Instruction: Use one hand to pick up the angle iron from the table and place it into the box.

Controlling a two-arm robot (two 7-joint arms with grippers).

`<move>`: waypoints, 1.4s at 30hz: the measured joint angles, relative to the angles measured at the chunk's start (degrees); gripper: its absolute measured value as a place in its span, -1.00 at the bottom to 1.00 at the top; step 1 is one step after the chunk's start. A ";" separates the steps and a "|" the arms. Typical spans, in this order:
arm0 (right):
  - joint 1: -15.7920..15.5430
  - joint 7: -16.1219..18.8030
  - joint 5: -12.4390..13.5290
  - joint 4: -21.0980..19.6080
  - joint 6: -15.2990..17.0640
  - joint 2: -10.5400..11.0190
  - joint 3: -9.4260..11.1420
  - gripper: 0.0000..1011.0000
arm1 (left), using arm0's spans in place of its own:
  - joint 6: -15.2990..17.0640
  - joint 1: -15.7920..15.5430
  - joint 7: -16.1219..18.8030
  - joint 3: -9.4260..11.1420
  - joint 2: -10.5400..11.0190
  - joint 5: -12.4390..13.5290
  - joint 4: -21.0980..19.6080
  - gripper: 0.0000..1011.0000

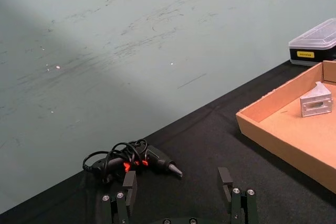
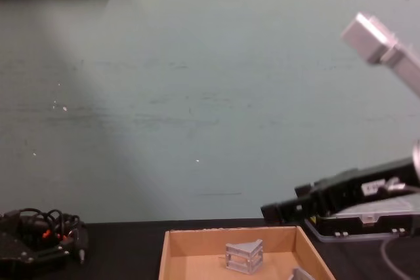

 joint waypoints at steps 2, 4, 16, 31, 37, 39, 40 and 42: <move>-0.49 0.62 0.66 -1.88 0.18 0.87 0.34 0.93 | 0.00 0.00 0.00 0.00 0.00 0.00 0.00 0.98; -1.17 1.72 1.90 -4.42 0.69 2.20 0.72 0.98 | 0.00 0.00 0.00 0.00 0.00 0.00 0.00 0.98; -2.79 10.03 7.44 -12.67 2.32 9.13 0.10 0.98 | 0.00 0.00 0.00 0.00 0.00 0.00 0.00 0.98; 2.21 20.47 4.04 -9.92 -0.28 14.86 -8.02 0.98 | 0.00 0.00 0.00 0.00 0.00 0.00 0.00 0.98; 4.75 23.01 1.27 -6.78 -1.67 14.38 -12.15 0.98 | 0.00 0.00 0.00 0.00 0.00 0.00 0.00 0.98; 5.63 23.84 0.07 -5.66 -2.31 13.94 -13.82 0.98 | 0.00 0.00 0.00 0.00 0.00 0.00 0.00 0.98; 5.91 24.08 -0.30 -5.30 -2.54 13.77 -14.36 0.98 | 0.00 0.00 0.00 0.01 0.00 0.00 0.00 0.98; 6.40 24.53 -1.11 -4.57 -2.97 13.41 -15.41 0.98 | 0.00 0.00 0.00 0.00 0.00 0.00 0.00 0.98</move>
